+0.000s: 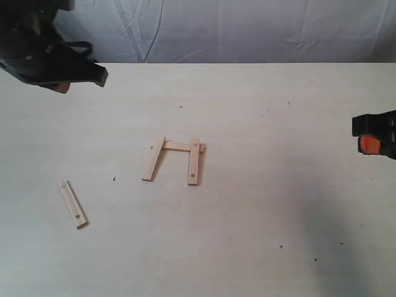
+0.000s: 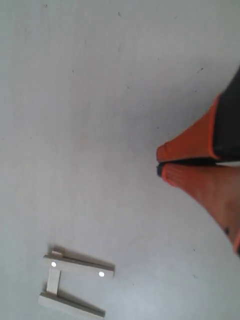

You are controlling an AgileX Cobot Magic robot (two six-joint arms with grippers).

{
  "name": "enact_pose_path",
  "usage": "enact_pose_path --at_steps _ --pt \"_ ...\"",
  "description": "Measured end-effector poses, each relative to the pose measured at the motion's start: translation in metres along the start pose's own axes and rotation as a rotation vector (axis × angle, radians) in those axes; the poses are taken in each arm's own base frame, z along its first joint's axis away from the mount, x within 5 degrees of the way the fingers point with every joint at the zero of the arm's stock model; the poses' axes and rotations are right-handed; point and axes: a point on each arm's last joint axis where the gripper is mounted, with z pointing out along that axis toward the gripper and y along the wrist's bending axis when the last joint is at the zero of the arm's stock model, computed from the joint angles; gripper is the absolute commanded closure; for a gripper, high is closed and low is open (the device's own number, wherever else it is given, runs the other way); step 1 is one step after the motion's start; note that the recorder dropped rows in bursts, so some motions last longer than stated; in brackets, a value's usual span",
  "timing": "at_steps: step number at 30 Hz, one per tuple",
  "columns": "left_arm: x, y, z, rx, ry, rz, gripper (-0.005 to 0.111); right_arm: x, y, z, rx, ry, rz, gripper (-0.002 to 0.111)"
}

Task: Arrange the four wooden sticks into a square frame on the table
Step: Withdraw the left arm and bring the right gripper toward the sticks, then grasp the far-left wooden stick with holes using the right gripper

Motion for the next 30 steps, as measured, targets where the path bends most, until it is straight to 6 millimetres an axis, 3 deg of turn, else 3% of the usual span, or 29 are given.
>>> enact_pose_path --at_steps 4,8,15,20,30 --pt "0.015 0.023 -0.029 0.054 -0.067 -0.035 0.107 -0.009 0.013 0.017 -0.052 0.074 -0.051 0.109" --pt "0.033 0.050 -0.050 0.060 -0.124 -0.128 0.107 -0.019 0.041 0.036 -0.116 0.143 -0.151 0.109" --pt "0.051 0.074 -0.085 0.089 -0.226 -0.221 0.107 -0.030 0.120 0.082 -0.233 0.265 -0.345 0.109" --pt "0.055 0.080 -0.091 0.101 -0.241 -0.247 0.107 -0.025 0.178 0.116 -0.241 0.326 -0.461 0.109" --pt "0.056 0.102 -0.087 0.138 -0.240 -0.366 0.107 0.006 0.294 0.168 -0.282 0.369 -0.683 0.109"
